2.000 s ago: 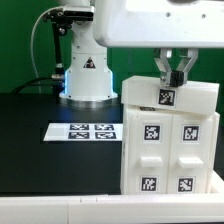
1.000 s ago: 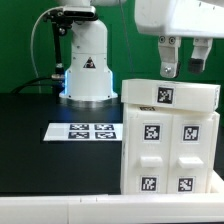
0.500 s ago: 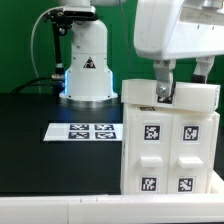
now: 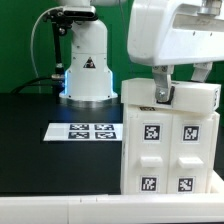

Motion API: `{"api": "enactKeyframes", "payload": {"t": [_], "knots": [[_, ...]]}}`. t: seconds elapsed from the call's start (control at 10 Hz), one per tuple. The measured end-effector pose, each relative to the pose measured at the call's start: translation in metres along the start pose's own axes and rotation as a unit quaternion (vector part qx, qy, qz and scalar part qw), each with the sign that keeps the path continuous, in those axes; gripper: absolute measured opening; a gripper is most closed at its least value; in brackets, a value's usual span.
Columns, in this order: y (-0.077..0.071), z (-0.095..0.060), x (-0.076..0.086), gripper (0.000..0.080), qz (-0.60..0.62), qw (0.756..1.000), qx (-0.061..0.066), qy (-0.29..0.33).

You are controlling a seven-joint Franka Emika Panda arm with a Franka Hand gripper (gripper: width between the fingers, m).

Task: Assemble cabinet

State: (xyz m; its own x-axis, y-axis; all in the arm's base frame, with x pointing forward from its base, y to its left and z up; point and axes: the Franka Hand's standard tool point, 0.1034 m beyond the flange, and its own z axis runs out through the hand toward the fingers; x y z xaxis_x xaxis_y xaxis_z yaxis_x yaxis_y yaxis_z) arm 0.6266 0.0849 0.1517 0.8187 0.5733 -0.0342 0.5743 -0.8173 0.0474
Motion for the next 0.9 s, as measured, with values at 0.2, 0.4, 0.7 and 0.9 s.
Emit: {"api": "enactKeyframes", "payload": {"t": [0.2, 0.4, 0.7, 0.9], "knots": [[0.002, 0.000, -0.001, 0.0559, 0.067, 0.998, 0.001, 0.001], [0.012, 0.001, -0.004, 0.0559, 0.179, 0.984, 0.005, 0.011], [0.014, 0.003, -0.005, 0.0559, 0.435, 0.899, 0.055, 0.015], [0.017, 0.003, -0.004, 0.0560, 0.531, 0.843, 0.082, 0.015]]}}
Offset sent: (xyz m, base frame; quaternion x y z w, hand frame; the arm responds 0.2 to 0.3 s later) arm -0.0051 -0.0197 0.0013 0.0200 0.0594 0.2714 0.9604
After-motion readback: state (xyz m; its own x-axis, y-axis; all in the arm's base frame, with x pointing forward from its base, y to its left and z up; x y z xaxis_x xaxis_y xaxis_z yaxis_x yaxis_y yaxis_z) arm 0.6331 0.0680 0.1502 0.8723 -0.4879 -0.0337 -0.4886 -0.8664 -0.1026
